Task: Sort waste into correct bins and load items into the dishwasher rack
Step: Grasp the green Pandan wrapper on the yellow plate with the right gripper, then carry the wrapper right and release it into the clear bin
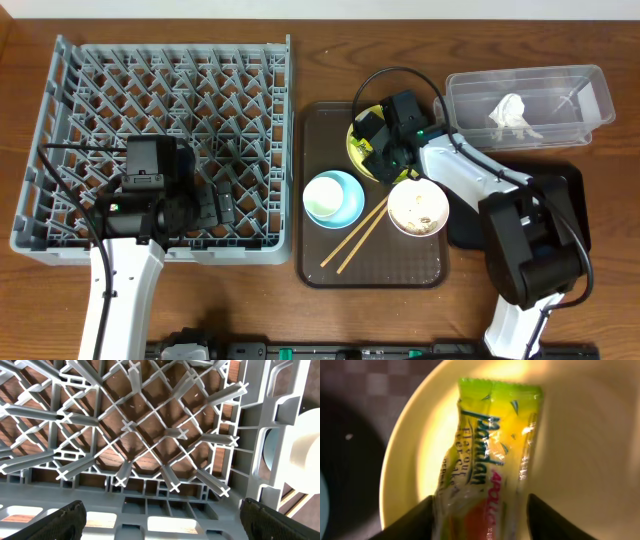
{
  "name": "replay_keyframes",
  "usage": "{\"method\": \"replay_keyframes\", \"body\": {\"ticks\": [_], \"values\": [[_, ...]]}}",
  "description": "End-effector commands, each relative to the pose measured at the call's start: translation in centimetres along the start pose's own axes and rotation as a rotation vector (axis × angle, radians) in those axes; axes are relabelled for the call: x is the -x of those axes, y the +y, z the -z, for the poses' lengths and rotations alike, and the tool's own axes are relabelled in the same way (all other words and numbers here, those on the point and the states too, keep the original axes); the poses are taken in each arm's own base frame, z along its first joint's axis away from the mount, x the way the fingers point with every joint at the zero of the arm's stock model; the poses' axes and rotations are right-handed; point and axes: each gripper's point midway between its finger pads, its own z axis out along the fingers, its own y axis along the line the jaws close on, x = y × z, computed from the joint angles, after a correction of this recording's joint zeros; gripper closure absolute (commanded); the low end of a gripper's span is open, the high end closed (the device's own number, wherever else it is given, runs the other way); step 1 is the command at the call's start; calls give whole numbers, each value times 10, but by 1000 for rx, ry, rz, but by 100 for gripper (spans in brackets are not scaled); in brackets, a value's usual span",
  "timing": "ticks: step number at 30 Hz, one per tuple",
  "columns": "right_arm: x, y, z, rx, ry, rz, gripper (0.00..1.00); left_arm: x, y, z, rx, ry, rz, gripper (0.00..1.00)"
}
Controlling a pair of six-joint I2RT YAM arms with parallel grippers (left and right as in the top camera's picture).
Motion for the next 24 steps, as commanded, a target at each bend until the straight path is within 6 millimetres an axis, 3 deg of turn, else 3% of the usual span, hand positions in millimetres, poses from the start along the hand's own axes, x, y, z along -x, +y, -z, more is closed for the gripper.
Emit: {"method": "replay_keyframes", "body": {"ticks": [1,5,8,13,16,19,22,24], "values": [[0,-1,-3,-9,5,-44,58,6,-4,5,-14,-18,5,0],[0,-1,-2,-10,3,-59,89,6,-4,5,-14,-18,5,0],[5,-3,5,-17,-16,-95,99,6,-4,5,-14,-18,5,0],[32,-19,43,-65,-137,-191,99,6,-4,5,-14,-18,5,0],[47,-51,80,-153,-247,-325,99,6,-4,5,-14,-18,5,0],[48,-92,118,-264,-346,-513,99,6,-4,5,-14,-18,5,0],[32,-139,150,-384,-431,-764,99,6,-4,5,-14,-18,5,0],[16,-164,158,-436,-465,-932,99,6,-4,5,-14,-19,5,0]]}}
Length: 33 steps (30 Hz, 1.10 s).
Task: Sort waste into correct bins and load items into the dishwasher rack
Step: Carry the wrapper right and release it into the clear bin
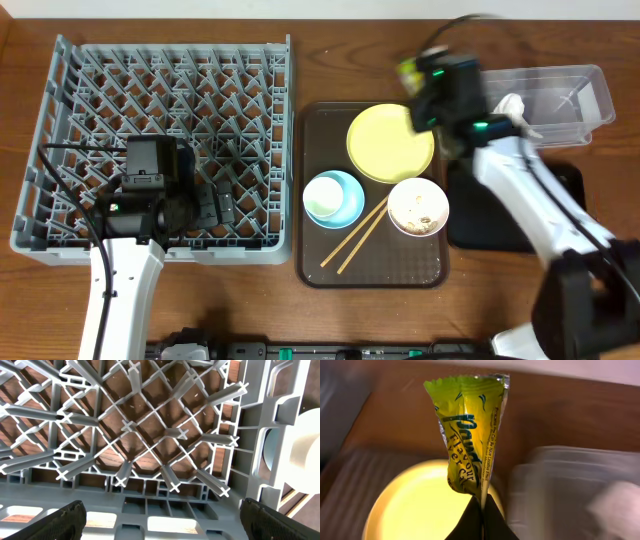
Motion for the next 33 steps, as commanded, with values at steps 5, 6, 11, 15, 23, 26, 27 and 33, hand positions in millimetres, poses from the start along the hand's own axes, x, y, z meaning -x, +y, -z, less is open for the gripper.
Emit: {"method": "replay_keyframes", "body": {"ticks": [5,6,11,15,23,26,27,33], "values": [[-7,-106,0,-263,-52,-645,99,6,-4,5,-14,-18,4,0],[-10,-115,-1,-279,-55,-702,99,6,-4,5,-14,-18,4,0],[-23,-134,-13,-317,-42,-789,99,6,-4,5,-14,-18,4,0],[-34,-138,-22,-333,-11,-791,57,6,-4,5,-14,-18,4,0],[-14,-123,-12,-232,-11,-522,38,6,-4,5,-14,-18,4,0],[-2,-105,4,-150,-14,-403,39,7,-4,5,-15,-22,4,0],[2,-92,12,-95,-9,-341,40,7,-4,5,-15,-24,4,0],[-22,-18,53,135,133,-111,39,10,-5,5,-17,-36,3,0]]}}
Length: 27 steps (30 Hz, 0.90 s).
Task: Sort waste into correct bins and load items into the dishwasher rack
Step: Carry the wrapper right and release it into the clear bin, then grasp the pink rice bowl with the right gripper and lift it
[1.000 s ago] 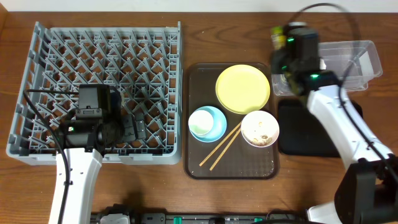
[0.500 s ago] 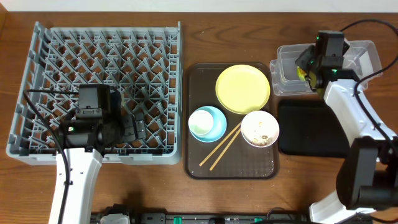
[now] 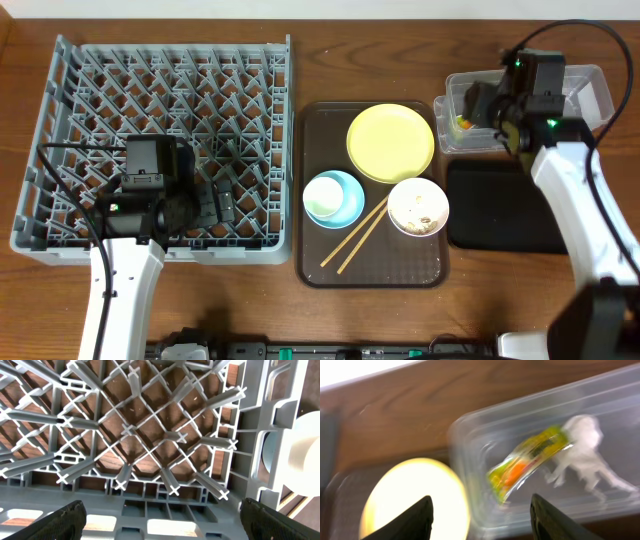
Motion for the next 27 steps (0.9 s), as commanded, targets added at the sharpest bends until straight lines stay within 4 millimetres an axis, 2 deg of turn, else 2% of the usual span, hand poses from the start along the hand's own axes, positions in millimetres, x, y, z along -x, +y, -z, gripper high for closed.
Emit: {"method": "replay_keyframes", "body": {"ticks": [1,7,9,11,14,20,27], "values": [[-29,48,19,147,89,204,39,7,-4,5,-15,-24,4,0],[-110,82,25,161,350,345,39,7,-4,5,-15,-24,4,0],[-132,90,25,150,405,381,44,7,-4,5,-15,-24,4,0],[-150,93,22,110,442,376,45,7,-4,5,-15,-24,4,0],[-171,97,18,94,471,378,45,7,-4,5,-15,-24,4,0],[-211,92,4,33,483,355,48,7,-4,5,-15,-24,4,0],[-242,95,-10,62,459,345,60,7,-4,5,-15,-24,4,0]]}}
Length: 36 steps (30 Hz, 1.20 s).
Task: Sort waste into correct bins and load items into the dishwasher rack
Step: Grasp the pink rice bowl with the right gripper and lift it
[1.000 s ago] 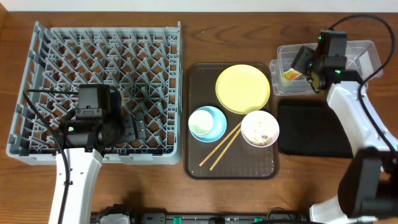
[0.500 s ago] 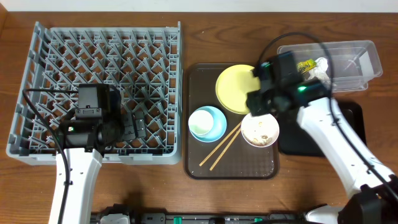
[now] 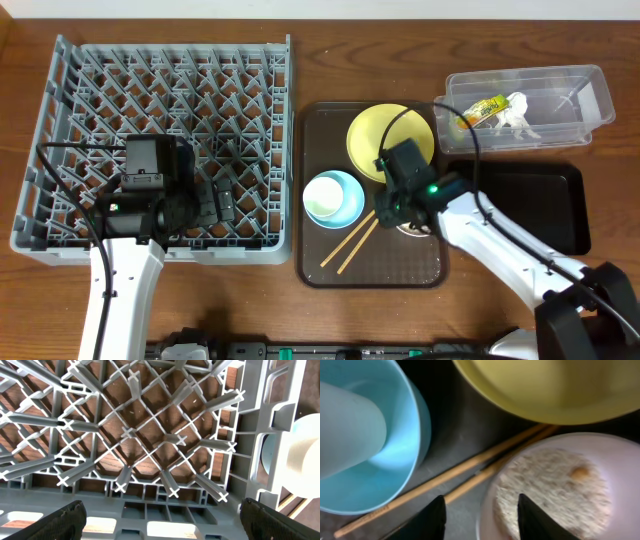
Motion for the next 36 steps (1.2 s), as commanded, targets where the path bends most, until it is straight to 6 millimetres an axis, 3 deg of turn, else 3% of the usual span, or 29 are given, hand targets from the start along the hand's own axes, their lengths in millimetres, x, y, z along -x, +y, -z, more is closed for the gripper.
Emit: {"method": "replay_keyframes", "body": {"ticks": [1,6,9,15,22,28,32,36], "values": [[-14,-3,-13,-24,17,-32,63,5,-4,5,-14,-16,4,0],[-25,-15,-21,-86,18,-95,75,5,-4,5,-14,-16,4,0],[-20,-21,-20,-124,-8,-102,84,5,-4,5,-14,-15,4,0],[-3,-14,-13,-95,-67,-103,99,5,-4,5,-14,-15,4,0],[17,-3,14,-44,-133,-106,99,5,-4,5,-14,-15,4,0],[33,2,53,77,-222,-146,99,5,-4,5,-14,-15,4,0],[46,-12,81,152,-291,-214,99,5,-4,5,-14,-15,4,0],[51,-39,93,195,-308,-311,99,5,-4,5,-14,-15,4,0]]}}
